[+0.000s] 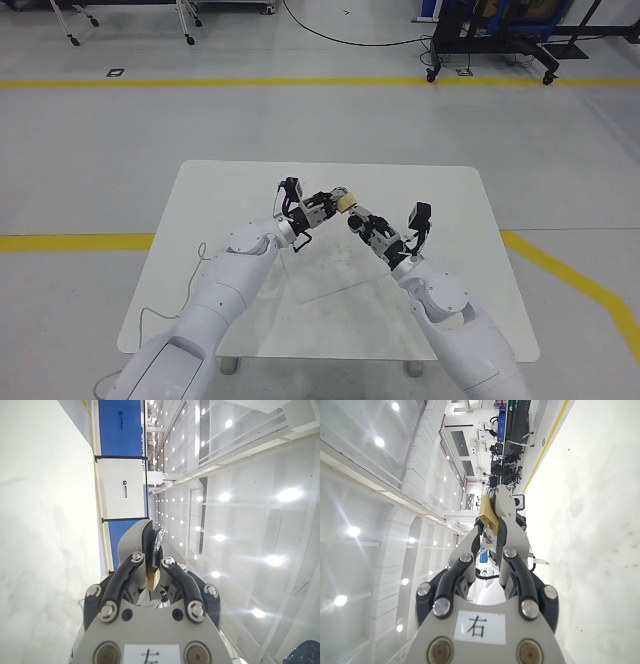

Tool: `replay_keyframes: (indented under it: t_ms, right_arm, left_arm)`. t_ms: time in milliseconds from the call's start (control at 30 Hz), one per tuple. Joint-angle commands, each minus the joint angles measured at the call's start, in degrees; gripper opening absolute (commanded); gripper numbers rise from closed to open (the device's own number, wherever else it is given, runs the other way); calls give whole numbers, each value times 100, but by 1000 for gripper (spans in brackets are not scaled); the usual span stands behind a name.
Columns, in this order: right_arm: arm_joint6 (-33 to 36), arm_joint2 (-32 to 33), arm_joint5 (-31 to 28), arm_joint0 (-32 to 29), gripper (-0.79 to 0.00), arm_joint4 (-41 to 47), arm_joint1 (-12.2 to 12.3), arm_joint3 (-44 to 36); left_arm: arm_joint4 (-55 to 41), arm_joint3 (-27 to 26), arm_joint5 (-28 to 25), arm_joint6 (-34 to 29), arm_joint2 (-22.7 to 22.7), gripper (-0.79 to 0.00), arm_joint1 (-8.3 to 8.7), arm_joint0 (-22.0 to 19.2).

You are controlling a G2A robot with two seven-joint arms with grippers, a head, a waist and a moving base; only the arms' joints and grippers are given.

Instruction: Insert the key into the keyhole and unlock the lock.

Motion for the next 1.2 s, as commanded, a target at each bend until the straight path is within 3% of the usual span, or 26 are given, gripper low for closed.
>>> replay_keyframes:
  t_ms: [0, 67, 100, 200, 433, 667, 1167]
  right_arm:
    - [35, -13, 22, 36, -613, 89, -10, 47]
    - [91, -22, 36, 73, -674, 178, -19, 94]
    - [101, -18, 45, 89, -785, 221, -23, 120]
    - [240, 18, 104, 127, -785, 603, -40, 182]
    - [1274, 352, 612, 178, -785, 2346, -45, 372]
    - [1761, 540, 1154, 202, -785, 3306, -42, 564]
    - [2384, 615, 1495, 279, -785, 4130, -55, 963]
  left_arm:
    - [9, 17, 11, -23, -2, -785, -5, -7]
    - [25, 31, 15, -45, -1, -785, -11, -16]
    - [27, 38, 13, -50, -4, -785, -14, -20]
    - [40, 49, 9, -96, -6, -785, -23, -29]
    - [74, 50, -29, -506, 29, -785, -41, -47]
    - [41, 74, -129, -661, 3, -785, -55, -55]
    - [118, 76, -245, -620, -35, -785, -77, -48]
